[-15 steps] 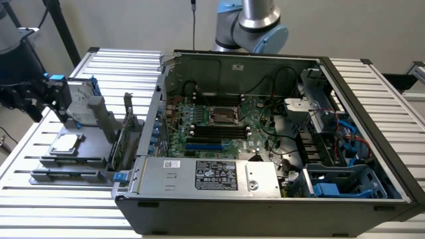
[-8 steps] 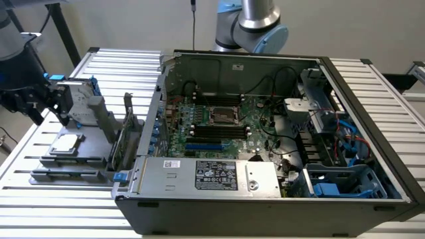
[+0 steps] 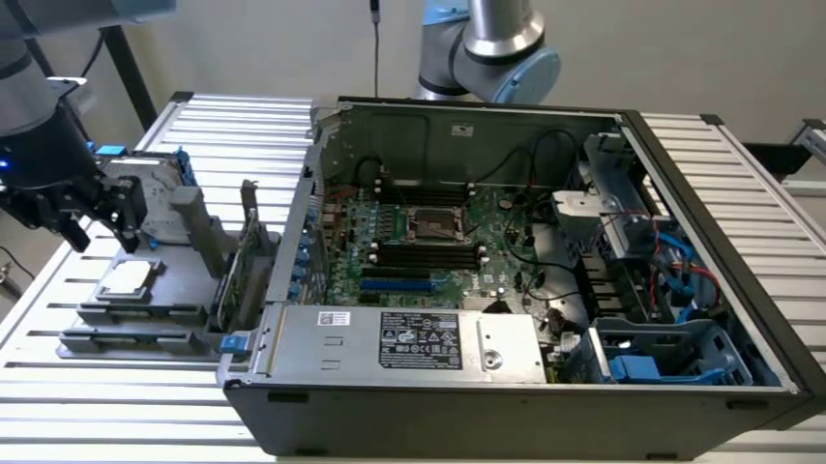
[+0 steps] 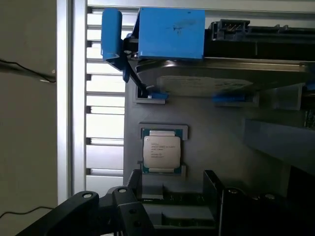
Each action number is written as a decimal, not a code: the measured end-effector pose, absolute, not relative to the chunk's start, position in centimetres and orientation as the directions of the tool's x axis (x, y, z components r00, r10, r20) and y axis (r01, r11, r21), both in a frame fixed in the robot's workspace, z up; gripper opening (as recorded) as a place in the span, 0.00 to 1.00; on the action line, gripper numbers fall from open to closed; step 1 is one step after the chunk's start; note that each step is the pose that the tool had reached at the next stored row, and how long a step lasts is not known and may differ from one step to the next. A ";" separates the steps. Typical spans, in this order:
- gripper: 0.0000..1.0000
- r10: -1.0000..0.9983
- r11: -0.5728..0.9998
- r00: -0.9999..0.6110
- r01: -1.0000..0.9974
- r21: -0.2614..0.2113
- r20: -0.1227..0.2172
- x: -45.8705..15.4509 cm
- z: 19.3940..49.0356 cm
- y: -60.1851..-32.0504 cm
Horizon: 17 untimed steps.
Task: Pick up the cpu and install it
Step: 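Pick up the cpu and move it towards the insertion slot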
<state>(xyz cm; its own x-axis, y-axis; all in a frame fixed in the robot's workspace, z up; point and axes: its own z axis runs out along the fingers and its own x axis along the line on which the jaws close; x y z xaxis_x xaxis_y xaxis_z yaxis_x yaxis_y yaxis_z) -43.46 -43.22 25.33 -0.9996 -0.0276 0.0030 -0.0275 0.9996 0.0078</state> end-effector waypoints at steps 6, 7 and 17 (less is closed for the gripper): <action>0.62 -0.035 0.999 -0.999 -0.035 0.008 0.005 -43.4 24.2 -43.4; 0.62 -0.036 0.999 -0.999 -0.036 0.008 0.005 -43.4 24.1 -43.4; 0.62 -0.040 0.999 -0.999 -0.040 0.008 0.005 -43.4 22.3 -43.4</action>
<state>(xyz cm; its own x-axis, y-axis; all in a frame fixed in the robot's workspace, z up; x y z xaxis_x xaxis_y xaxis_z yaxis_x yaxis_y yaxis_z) -43.37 -43.35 22.30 -0.9992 -0.0400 0.0049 -0.0400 0.9992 0.0079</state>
